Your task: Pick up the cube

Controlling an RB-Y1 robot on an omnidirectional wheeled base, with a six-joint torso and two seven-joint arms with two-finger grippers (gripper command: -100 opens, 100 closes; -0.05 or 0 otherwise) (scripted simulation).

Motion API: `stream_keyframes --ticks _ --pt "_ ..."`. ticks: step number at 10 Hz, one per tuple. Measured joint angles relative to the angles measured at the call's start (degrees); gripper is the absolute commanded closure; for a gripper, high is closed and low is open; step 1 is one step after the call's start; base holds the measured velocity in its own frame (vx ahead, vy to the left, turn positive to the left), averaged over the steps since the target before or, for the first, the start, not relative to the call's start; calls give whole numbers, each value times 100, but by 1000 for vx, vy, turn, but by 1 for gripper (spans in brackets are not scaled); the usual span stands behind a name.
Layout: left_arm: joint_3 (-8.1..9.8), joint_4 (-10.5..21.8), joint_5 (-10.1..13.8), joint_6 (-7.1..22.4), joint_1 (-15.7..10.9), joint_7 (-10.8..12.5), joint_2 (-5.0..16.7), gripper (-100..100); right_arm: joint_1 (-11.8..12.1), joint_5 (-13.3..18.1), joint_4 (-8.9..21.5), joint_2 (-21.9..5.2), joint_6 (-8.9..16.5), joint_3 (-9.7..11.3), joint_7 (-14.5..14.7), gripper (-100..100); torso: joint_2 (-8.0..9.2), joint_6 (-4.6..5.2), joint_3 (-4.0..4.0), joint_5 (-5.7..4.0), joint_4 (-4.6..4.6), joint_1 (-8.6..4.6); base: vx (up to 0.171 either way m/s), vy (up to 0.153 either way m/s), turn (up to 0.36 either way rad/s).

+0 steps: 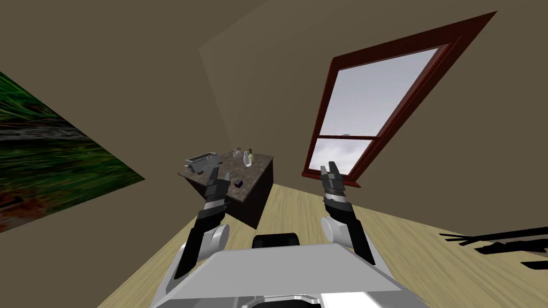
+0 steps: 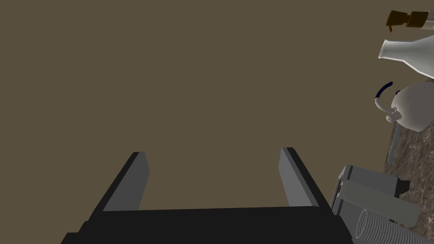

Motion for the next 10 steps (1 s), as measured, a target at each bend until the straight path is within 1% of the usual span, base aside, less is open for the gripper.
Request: stream_keyframes --ticks 1,3,4,6,7,8,9,10 --pt "18 70 -26 56 -80 -1 118 -100 0 0 0 0 0 0 0 0 2 -1 1 2 0 12 -15 49 91" --pt "41 219 -107 282 -284 -25 338 -100 0 0 0 -1 0 -1 0 0 3 -1 2 6 1 27 -15 71 76" --pt "86 332 -135 404 -406 -29 467 -100 0 0 0 -1 0 -1 0 0 4 0 2 7 1 31 -10 69 59" --pt "185 675 -217 731 -799 -61 692 -100 0 0 0 -1 0 -1 0 0 0 0 0 7 0 32 -11 70 53" --pt "228 776 -255 904 -904 -77 811 -100 0 0 0 -1 0 -1 0 0 2 -1 1 7 0 29 -12 40 15" --pt "233 846 -285 1036 -968 -98 843 -100 0 0 0 0 0 0 0 0 4 0 2 5 1 19 -17 40 31" --pt "249 953 -336 1242 -1135 -140 885 -100 0 0 0 0 0 0 0 0 4 1 2 4 1 17 -21 55 33" --pt "306 1101 -378 1453 -1329 -175 981 -100 0 0 0 -1 0 0 0 0 5 0 3 5 1 22 -14 43 7"
